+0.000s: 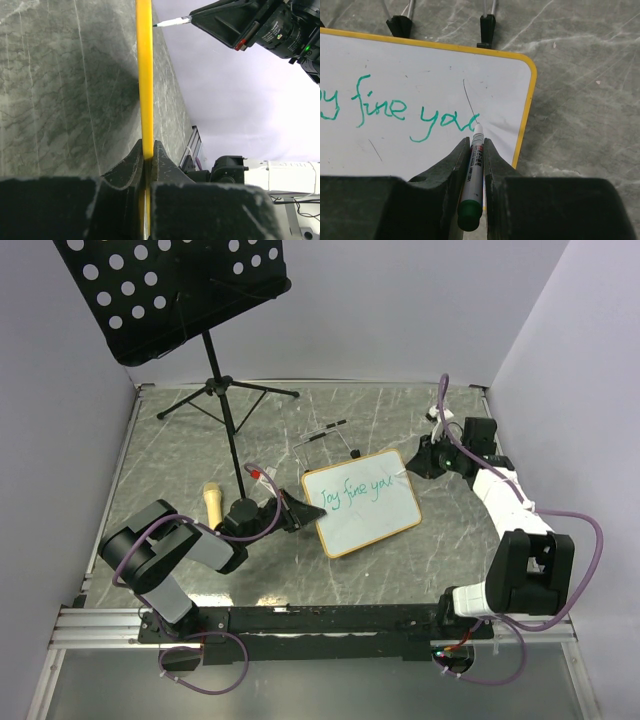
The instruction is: Write a sentence on the whiteboard
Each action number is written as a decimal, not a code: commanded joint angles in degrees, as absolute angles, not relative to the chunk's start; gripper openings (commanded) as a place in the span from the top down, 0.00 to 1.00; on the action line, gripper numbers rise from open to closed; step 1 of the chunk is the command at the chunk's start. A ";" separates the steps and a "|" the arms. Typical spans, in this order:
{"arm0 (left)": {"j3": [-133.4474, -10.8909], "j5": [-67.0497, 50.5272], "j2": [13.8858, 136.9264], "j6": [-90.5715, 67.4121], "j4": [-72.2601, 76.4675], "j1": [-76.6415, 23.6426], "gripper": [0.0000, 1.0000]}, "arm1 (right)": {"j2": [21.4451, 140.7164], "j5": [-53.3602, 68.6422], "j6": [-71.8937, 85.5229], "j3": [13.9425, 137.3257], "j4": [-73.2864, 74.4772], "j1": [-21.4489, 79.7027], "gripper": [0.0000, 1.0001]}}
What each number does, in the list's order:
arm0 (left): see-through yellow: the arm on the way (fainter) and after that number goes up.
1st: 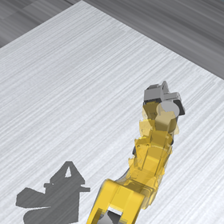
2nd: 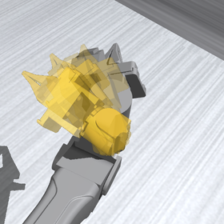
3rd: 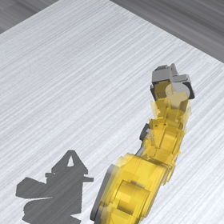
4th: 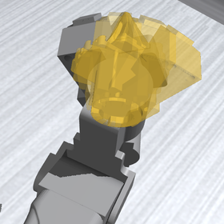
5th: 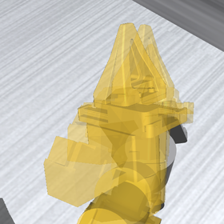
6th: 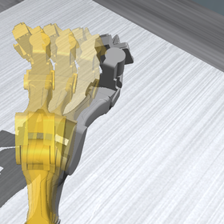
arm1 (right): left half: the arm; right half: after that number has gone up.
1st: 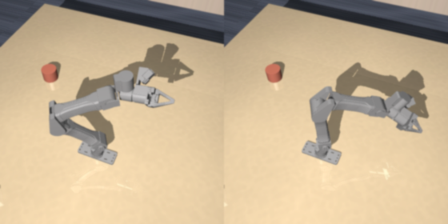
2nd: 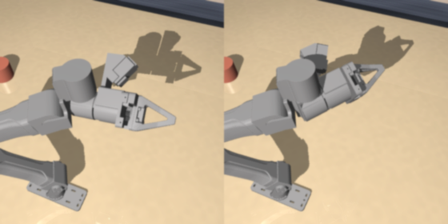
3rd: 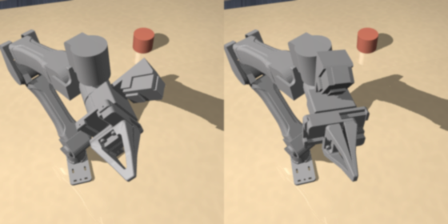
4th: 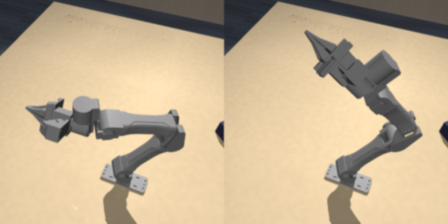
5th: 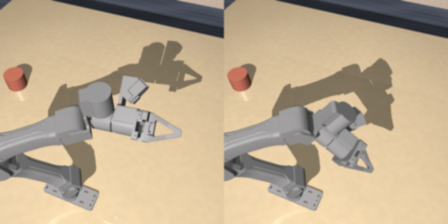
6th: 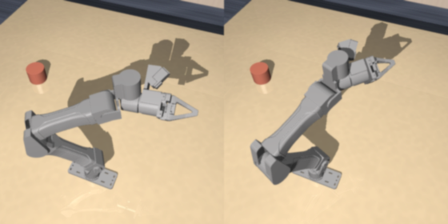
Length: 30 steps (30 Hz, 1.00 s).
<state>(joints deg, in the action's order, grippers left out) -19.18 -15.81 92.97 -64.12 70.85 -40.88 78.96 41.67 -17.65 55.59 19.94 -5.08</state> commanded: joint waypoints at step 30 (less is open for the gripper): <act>-19.42 -18.46 93.08 -63.28 90.44 -41.22 0.99 | 77.17 45.97 -18.63 54.93 16.61 -8.00 1.00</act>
